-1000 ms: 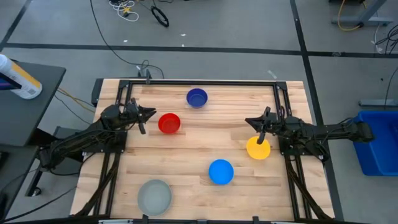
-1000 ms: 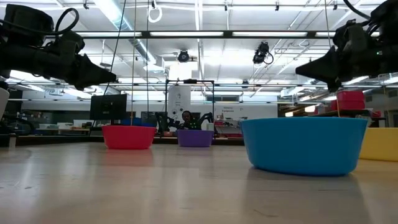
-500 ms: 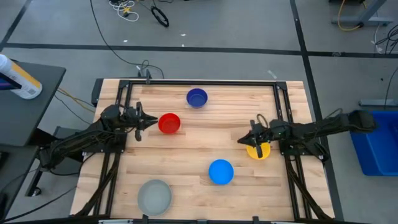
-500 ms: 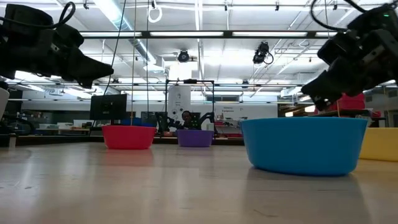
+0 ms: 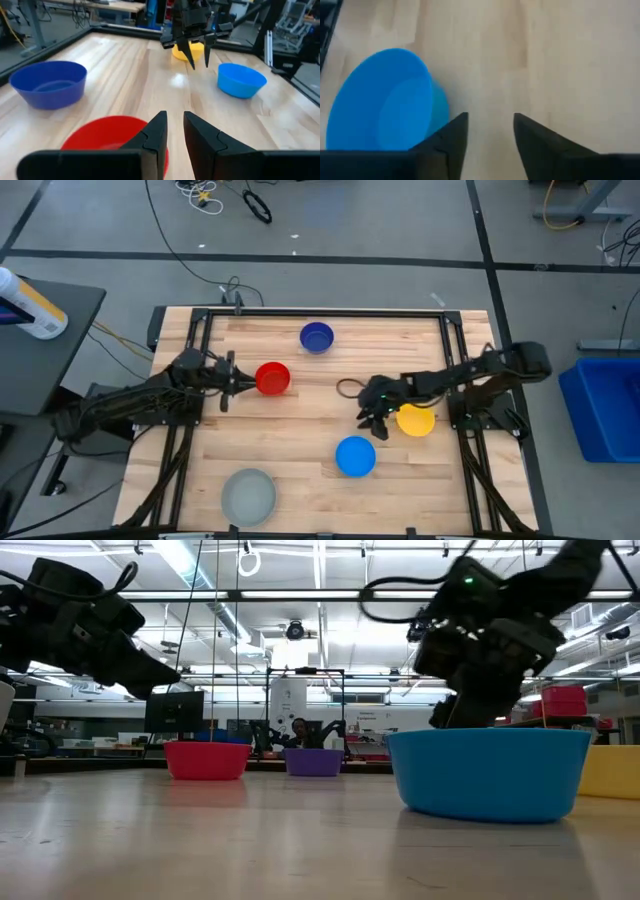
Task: Nest bowls inside each other
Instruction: Stack the light blue bowl on top of the gray bowl
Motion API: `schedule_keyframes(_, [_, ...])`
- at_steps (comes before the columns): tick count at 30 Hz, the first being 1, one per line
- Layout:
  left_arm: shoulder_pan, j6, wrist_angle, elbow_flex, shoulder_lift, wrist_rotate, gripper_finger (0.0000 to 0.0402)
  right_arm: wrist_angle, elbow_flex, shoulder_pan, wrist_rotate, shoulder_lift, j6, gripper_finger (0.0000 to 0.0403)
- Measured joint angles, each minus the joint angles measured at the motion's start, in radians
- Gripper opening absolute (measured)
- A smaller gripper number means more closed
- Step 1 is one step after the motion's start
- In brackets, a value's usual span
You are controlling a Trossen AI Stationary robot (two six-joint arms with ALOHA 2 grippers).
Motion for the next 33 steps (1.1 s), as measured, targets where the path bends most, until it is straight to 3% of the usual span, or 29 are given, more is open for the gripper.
schedule_keyframes(5, [-0.021, 0.022, 0.003, 0.0, 0.021, -0.005, 0.0071, -0.091, 0.128, 0.038, -0.069, 0.052, 0.01, 0.0196])
schedule_keyframes(12, [-0.025, 0.031, 0.003, 0.0, 0.021, -0.005, 0.0071, -0.254, 0.253, 0.092, -0.078, 0.052, 0.053, 0.0189])
schedule_keyframes(17, [-0.025, 0.033, -0.002, 0.0, 0.021, -0.005, 0.0071, -0.311, 0.262, 0.126, -0.073, 0.052, 0.133, 0.0182])
schedule_keyframes(27, [-0.025, 0.039, -0.006, 0.0, 0.021, -0.003, 0.0071, -0.357, 0.25, 0.184, 0.062, 0.059, 0.207, 0.0181])
schedule_keyframes(33, [-0.025, 0.038, -0.02, 0.0, 0.021, -0.001, 0.0071, -0.356, 0.228, 0.186, 0.072, 0.095, 0.232, 0.018])
